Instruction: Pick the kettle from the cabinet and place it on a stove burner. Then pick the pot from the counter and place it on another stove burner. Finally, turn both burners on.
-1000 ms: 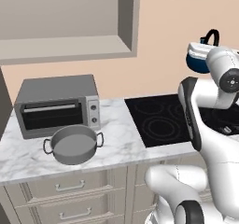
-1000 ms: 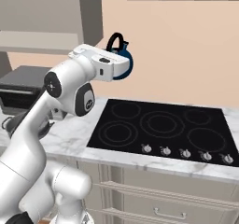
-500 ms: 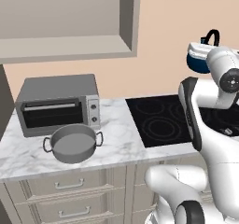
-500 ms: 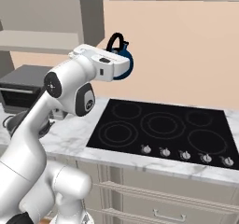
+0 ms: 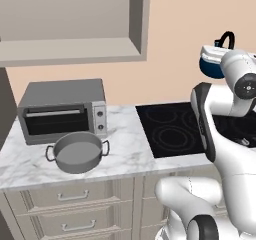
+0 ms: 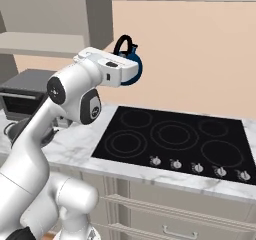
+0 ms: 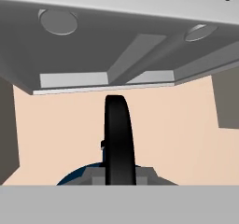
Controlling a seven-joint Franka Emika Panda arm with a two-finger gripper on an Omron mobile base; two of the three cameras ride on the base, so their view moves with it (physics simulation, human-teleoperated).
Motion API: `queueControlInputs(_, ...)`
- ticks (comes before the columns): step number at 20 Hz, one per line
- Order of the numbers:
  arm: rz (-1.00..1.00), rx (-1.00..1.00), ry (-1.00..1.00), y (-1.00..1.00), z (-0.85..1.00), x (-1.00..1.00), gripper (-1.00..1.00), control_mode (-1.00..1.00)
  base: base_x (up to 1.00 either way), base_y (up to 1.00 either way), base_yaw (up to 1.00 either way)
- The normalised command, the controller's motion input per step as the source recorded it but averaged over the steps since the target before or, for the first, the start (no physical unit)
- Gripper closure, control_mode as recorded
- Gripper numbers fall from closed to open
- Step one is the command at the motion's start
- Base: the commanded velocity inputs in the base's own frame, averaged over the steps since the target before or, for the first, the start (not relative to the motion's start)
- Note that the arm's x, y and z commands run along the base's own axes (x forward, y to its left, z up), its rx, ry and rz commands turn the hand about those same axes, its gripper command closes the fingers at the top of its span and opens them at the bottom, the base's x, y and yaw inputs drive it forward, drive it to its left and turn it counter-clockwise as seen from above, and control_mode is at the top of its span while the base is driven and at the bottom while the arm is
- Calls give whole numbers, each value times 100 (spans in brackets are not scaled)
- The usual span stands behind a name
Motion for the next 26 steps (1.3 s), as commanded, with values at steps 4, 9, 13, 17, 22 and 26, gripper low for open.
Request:
queueControlInputs(4, 0, 0, 0, 0, 0, 0, 100, 100, 1, -37, 4)
queueControlInputs(9, 0, 0, 0, 0, 0, 0, 100, 100, 16, -30, 6)
queueControlInputs(13, 0, 0, 0, 0, 0, 0, 100, 100, 20, -28, 7)
queueControlInputs(17, 0, 0, 0, 0, 0, 0, 100, 100, 34, -23, 8)
queueControlInputs(22, 0, 0, 0, 0, 0, 0, 100, 100, 35, -24, 9)
queueControlInputs(26, 0, 0, 0, 0, 0, 0, 100, 100, 30, -28, 7)
